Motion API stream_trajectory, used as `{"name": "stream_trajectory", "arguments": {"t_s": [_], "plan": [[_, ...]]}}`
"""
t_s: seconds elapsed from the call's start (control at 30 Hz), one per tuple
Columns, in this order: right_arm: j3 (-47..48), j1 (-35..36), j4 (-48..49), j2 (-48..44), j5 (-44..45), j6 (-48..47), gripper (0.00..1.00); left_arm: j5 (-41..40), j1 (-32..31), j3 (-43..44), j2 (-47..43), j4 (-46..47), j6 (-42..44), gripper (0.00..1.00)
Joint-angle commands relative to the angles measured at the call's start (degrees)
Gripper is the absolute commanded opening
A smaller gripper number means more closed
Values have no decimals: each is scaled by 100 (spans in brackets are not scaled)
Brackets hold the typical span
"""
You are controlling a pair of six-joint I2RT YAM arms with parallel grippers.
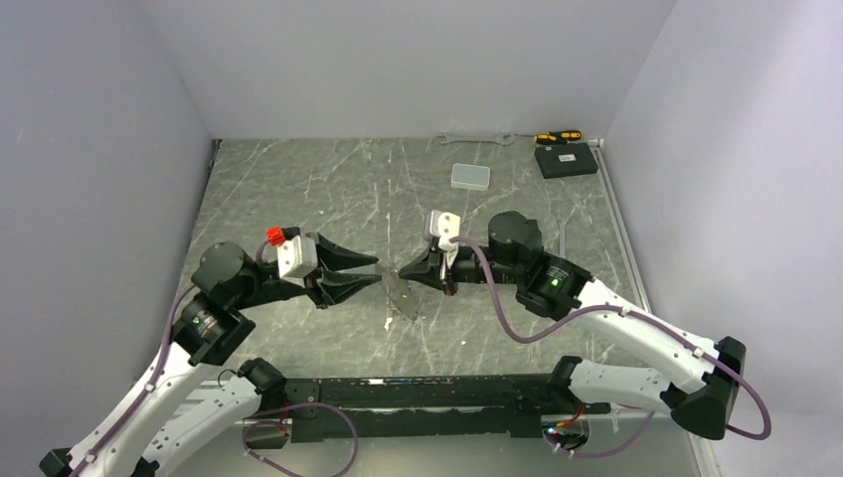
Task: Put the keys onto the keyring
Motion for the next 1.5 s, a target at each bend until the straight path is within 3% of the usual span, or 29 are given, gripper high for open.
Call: {"name": "stream_trajectory", "arguments": {"t_s": [0.0,0.2,0.33,0.97,1.47], "plan": [[226,-10,14,-35,189,-188,0,-222,-19,662,186,-1649,1058,38],[410,20,-319,22,237,-296,0,-122,-20,1444,1073,-2886,1687,35],[531,72,-548,91,329,-387,0,103,-19,1839,1551,-3190,1881,32],[613,209,-677,148,433,-472,0,910,-106,2128,2322,-3231,2022,22],[645,218,-728,132,489,-463,0,548,-277,1836,2416,-3093,2247,18]]}}
